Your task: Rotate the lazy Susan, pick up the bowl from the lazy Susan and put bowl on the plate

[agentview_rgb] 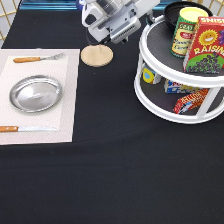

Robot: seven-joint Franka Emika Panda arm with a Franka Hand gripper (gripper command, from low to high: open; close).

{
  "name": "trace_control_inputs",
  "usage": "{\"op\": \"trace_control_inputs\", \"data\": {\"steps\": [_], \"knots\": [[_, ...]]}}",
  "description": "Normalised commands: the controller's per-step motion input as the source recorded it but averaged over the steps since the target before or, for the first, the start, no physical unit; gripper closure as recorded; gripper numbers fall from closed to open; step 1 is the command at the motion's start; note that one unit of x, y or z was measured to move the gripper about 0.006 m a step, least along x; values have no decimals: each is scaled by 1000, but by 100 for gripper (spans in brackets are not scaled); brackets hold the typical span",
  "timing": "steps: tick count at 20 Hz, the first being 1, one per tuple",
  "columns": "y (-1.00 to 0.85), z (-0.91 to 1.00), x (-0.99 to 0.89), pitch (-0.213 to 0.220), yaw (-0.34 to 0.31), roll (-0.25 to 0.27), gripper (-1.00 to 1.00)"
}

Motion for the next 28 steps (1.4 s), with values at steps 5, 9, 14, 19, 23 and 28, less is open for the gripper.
{"op": "trace_control_inputs", "data": {"steps": [5,9,14,19,23,28], "knots": [[455,-106,-156,0,-8,-75,-100],[6,-168,-25,-10,-17,-43,-100],[0,-30,291,-1,-12,-69,-100],[14,0,520,0,-5,-94,-100],[1,0,609,0,0,-64,-100],[0,0,680,0,37,-29,-100]]}}
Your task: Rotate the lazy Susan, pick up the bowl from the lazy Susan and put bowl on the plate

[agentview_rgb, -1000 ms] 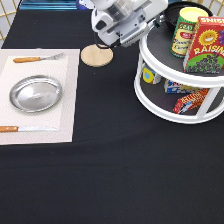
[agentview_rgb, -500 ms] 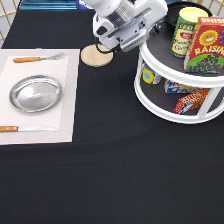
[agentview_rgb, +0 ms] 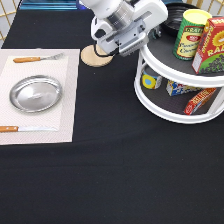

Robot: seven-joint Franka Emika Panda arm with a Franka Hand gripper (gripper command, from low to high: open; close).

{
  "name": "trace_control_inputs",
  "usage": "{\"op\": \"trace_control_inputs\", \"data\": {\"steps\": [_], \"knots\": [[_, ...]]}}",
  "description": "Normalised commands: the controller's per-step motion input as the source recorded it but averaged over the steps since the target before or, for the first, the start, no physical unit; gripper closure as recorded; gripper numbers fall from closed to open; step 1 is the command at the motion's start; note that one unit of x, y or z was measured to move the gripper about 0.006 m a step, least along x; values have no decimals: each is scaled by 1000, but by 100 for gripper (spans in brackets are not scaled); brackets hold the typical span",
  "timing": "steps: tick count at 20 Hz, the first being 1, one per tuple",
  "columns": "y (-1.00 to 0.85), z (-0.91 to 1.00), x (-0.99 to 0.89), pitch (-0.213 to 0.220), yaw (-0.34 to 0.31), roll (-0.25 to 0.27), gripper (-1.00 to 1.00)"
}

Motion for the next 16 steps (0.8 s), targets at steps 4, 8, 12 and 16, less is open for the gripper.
{"op": "trace_control_inputs", "data": {"steps": [4,8,12,16], "knots": [[10,11,762,1,100,-4,-100],[58,104,815,31,132,-11,-100],[79,177,765,47,149,-12,-100],[14,229,689,57,156,0,-100]]}}
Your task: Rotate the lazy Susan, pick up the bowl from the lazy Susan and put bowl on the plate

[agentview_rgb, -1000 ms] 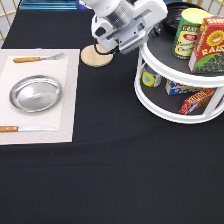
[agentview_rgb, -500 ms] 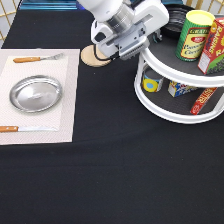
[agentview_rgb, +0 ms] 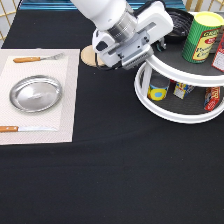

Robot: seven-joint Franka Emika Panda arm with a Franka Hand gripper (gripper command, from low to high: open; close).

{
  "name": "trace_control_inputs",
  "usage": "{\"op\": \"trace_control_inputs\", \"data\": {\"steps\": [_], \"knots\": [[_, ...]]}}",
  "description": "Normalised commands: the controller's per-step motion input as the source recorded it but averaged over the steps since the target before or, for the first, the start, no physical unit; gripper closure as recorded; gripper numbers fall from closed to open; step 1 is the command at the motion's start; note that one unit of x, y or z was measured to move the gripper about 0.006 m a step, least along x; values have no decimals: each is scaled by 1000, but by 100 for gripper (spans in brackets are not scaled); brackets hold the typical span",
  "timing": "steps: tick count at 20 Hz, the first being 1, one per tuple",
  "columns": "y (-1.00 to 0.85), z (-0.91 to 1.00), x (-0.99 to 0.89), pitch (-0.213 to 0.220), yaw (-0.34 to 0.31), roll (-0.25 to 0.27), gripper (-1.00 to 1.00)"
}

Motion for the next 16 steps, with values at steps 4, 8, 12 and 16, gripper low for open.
{"op": "trace_control_inputs", "data": {"steps": [4,8,12,16], "knots": [[0,276,565,43,141,0,-100],[-33,344,380,19,120,0,-100],[-94,672,-91,-44,96,-33,-100],[0,933,-206,-27,88,-86,-100]]}}
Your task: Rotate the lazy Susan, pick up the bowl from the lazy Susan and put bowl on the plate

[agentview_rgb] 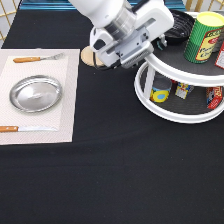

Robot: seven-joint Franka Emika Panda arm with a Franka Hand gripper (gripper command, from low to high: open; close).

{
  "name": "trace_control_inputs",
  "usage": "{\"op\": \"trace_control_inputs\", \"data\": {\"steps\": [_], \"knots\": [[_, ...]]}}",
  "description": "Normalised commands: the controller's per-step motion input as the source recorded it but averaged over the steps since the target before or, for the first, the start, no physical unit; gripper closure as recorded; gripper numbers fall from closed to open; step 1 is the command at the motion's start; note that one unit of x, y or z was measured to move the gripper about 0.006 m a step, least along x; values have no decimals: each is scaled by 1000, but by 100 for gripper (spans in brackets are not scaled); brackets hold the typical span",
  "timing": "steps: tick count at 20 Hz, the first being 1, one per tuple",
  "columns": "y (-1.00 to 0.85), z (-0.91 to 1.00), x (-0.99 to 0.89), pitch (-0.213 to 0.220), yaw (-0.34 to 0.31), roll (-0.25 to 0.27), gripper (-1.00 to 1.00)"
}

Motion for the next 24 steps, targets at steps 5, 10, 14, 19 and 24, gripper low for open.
{"op": "trace_control_inputs", "data": {"steps": [5,10,14,19,24], "knots": [[140,958,-642,-63,70,-148,-100],[294,579,-983,-95,27,-168,-100],[279,96,-1000,-12,0,-110,-100],[216,-26,-997,0,-12,-75,-100],[277,-141,-675,-1,-104,-98,-100]]}}
